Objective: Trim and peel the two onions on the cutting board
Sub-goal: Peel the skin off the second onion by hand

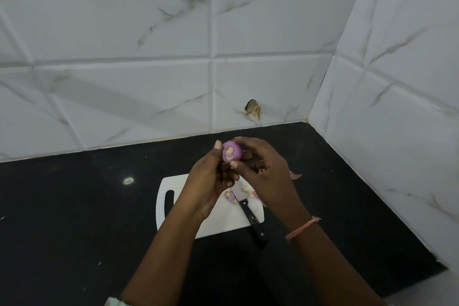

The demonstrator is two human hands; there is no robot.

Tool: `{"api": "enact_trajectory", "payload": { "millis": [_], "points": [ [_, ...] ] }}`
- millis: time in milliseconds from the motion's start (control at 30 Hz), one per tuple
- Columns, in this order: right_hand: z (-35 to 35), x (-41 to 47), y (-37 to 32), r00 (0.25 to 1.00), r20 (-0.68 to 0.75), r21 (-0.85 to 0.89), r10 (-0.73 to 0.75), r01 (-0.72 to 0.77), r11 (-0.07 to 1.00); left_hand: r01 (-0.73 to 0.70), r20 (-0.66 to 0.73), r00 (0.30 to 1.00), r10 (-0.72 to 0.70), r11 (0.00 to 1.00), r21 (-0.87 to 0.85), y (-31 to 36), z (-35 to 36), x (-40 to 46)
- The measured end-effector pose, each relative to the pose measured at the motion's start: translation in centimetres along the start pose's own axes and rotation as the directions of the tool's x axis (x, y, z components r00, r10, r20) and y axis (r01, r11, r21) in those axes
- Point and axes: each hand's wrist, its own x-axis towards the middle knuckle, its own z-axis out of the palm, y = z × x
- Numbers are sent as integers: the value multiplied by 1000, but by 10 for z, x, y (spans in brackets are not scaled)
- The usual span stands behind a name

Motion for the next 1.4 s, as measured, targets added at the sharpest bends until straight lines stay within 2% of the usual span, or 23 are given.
{"api": "enact_trajectory", "payload": {
  "millis": [67, 167, 367, 467, 600, 633, 767, 833, 900, 967, 1033, 1100, 1200, 1267, 1333, 1400],
  "points": [
    [2, 0, 0, 999, -36, -10, 1, -2, 1000, -12, 17, 1000, 12, 1000, 22, 2, -1, -2],
    [2, 1, -2, 985, -117, 137, 129, -112, 984, -13, 52, 999, 12, 1000, 7, 3, -4, -3],
    [-5, 2, 3, 896, -322, 214, 307, -248, 945, 19, 62, 998, -15, 998, -56, 0, -5, -5],
    [-26, 3, 22, 814, -440, 127, 378, -361, 924, 22, 10, 1000, -21, 993, -114, 1, -10, -3],
    [-46, 0, 58, 811, -324, -48, 488, -529, 847, -18, -78, 997, 1, 977, -214, -2, -24, 7],
    [-46, -2, 63, 813, -326, -97, 482, -536, 838, -31, -93, 996, 9, 973, -231, -4, -27, 10],
    [-38, -12, 63, 845, -458, -210, 277, -406, 889, -46, -140, 990, 10, 966, -253, -11, -37, 16],
    [-35, -13, 66, 861, -452, -254, 232, -374, 892, -81, -160, 985, 60, 988, -128, -11, -40, 14],
    [-33, -13, 68, 874, -430, -273, 229, -367, 889, -128, -181, 972, 147, 985, 111, -11, -47, 12],
    [-30, -12, 64, 877, -384, -218, 289, -390, 895, -158, -197, 953, 230, 933, 324, -10, -54, 10],
    [-26, -10, 60, 879, -269, -125, 394, -437, 891, -167, -204, 934, 294, 862, 478, -9, -62, 11],
    [-20, -12, 62, 885, -153, -165, 440, -462, 871, -149, -186, 926, 330, 768, 623, -9, -73, 14],
    [-6, -17, 71, 883, -150, -192, 445, -467, 863, -74, -158, 940, 302, 633, 770, -9, -96, 19],
    [7, -21, 77, 895, -137, -257, 425, -447, 857, -15, -173, 948, 268, 578, 816, -11, -112, 22],
    [24, -23, 78, 905, 0, -360, 425, -397, 844, 53, -196, 955, 220, 527, 848, -17, -123, 24],
    [42, -25, 79, 870, 140, -410, 472, -383, 828, 99, -188, 975, 122, 517, 850, -26, -127, 28]
  ]
}}
